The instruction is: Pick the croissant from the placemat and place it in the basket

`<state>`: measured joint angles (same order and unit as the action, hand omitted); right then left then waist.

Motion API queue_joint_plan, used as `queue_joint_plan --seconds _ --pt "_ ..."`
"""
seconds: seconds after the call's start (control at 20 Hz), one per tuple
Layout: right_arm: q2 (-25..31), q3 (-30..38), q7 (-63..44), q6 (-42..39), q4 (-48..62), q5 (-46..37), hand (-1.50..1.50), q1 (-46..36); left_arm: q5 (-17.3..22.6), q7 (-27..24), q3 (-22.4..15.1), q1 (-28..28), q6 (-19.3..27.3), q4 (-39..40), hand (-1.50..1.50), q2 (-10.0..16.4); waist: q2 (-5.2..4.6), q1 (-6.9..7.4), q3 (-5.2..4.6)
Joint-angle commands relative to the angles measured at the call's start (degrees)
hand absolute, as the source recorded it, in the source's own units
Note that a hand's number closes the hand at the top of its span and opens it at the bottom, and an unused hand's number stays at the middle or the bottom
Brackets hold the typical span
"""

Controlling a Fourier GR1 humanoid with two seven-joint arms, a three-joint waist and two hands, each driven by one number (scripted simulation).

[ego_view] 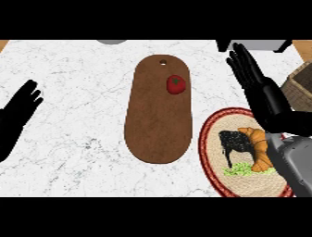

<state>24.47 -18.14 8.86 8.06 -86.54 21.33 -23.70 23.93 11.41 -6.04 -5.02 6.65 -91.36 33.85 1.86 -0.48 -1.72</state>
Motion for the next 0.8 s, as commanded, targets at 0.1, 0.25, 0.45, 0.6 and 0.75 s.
queue_joint_plan --seconds 0.1,0.25,0.45,0.6,0.75 --pt "6.2 6.52 -1.75 4.44 -7.5 0.21 1.5 11.21 -3.02 -6.48 1.22 2.21 6.35 -2.88 0.0 -5.78 -1.14 -1.85 1.68" --pt "10.82 14.17 0.54 5.4 -6.12 2.44 1.5 20.16 -4.34 -12.38 2.44 5.37 10.04 -4.98 0.0 -9.13 -0.67 -3.86 1.7" --pt "6.71 -3.8 1.27 12.92 -14.6 -18.06 -1.5 24.1 -7.22 -13.57 -4.59 4.75 11.05 -4.54 0.0 -15.35 -1.52 -0.82 1.58" --pt "-0.31 -4.8 -3.49 26.81 -16.34 -24.08 -1.5 27.27 -7.67 -16.04 -4.78 5.77 10.28 -2.96 0.0 -16.09 -1.56 -0.99 1.53" --pt "3.24 -1.21 -16.77 33.49 -15.13 -30.7 -1.5 24.84 -6.96 -12.42 -3.66 5.32 10.84 -6.39 0.0 -14.26 -1.33 -0.38 1.34"
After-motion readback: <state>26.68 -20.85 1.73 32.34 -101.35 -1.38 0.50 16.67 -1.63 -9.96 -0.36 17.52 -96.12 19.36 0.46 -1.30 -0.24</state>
